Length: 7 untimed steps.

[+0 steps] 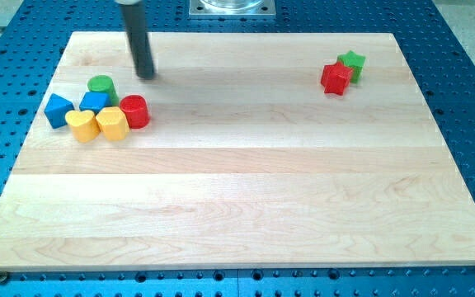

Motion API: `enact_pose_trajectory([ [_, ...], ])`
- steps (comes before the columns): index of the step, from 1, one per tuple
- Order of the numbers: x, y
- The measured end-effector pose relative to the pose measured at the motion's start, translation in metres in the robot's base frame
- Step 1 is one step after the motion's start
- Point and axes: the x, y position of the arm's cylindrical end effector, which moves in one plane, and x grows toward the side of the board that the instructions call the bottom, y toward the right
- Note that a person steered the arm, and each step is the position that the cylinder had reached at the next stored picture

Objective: Adjust the group of blocks at the center left side of the board

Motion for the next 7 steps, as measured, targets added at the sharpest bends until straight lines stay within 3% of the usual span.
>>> enact_pose_trajectory([
  [2, 0.065, -0.019],
  [3, 0.043, -0.014],
  [4, 0.02, -0.074],
  [5, 0.032, -0.124],
  [7, 0.084, -0.088],
])
